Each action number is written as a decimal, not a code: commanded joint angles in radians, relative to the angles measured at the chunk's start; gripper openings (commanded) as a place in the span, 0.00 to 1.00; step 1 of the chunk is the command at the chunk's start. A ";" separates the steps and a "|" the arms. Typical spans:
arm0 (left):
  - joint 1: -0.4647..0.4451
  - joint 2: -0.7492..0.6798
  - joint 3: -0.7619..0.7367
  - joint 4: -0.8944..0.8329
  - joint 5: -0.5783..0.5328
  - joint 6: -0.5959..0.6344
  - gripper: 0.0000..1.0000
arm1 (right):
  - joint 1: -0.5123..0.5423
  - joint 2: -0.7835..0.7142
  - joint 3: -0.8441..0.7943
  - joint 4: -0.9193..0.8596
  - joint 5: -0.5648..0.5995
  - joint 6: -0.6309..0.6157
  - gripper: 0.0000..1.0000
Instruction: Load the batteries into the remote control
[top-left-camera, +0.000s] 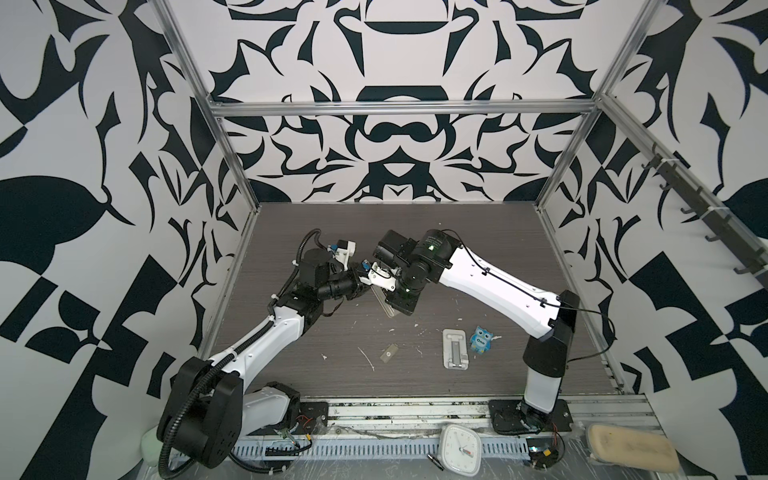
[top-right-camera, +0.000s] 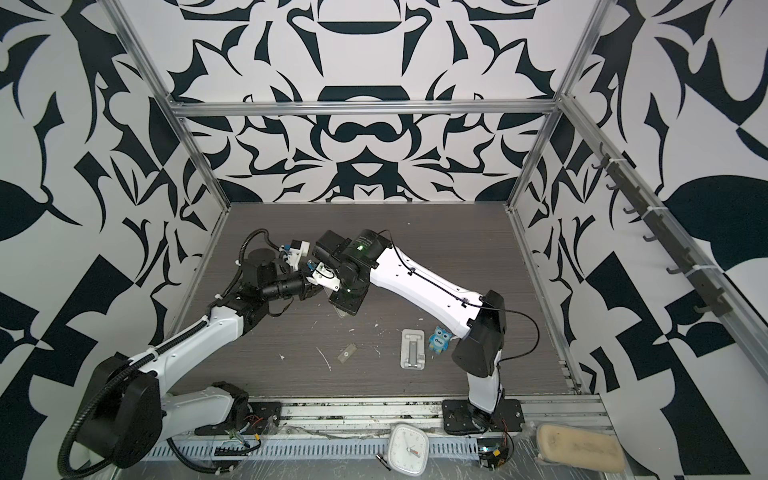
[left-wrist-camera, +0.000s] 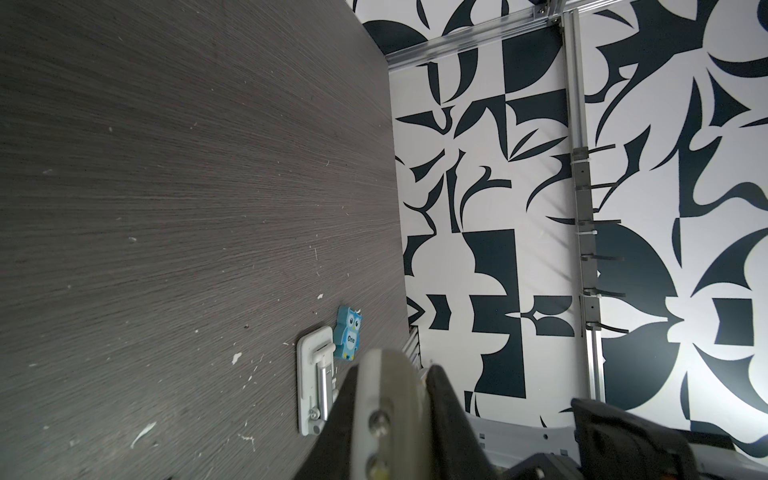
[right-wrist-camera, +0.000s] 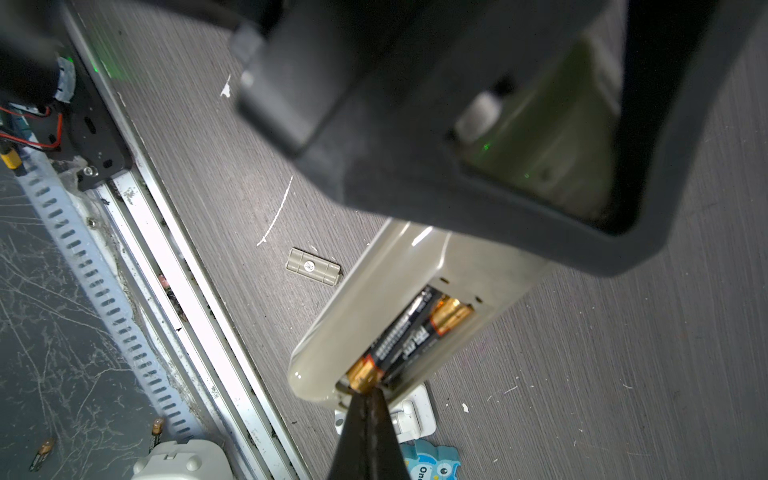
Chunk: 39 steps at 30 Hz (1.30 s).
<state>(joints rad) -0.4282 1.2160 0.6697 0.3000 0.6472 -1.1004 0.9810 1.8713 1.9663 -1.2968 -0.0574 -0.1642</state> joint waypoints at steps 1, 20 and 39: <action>-0.069 -0.035 0.106 0.118 0.137 -0.027 0.00 | -0.005 0.102 -0.014 0.089 0.059 0.031 0.00; -0.075 -0.019 0.131 0.194 0.127 -0.072 0.00 | -0.013 0.157 -0.024 0.076 0.024 0.045 0.00; -0.099 -0.020 0.141 0.236 0.109 -0.102 0.00 | -0.004 0.175 -0.058 0.064 -0.003 0.043 0.00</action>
<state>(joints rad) -0.4500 1.2526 0.6834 0.2489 0.5793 -1.1458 0.9565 1.9186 1.9678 -1.3098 -0.0887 -0.1211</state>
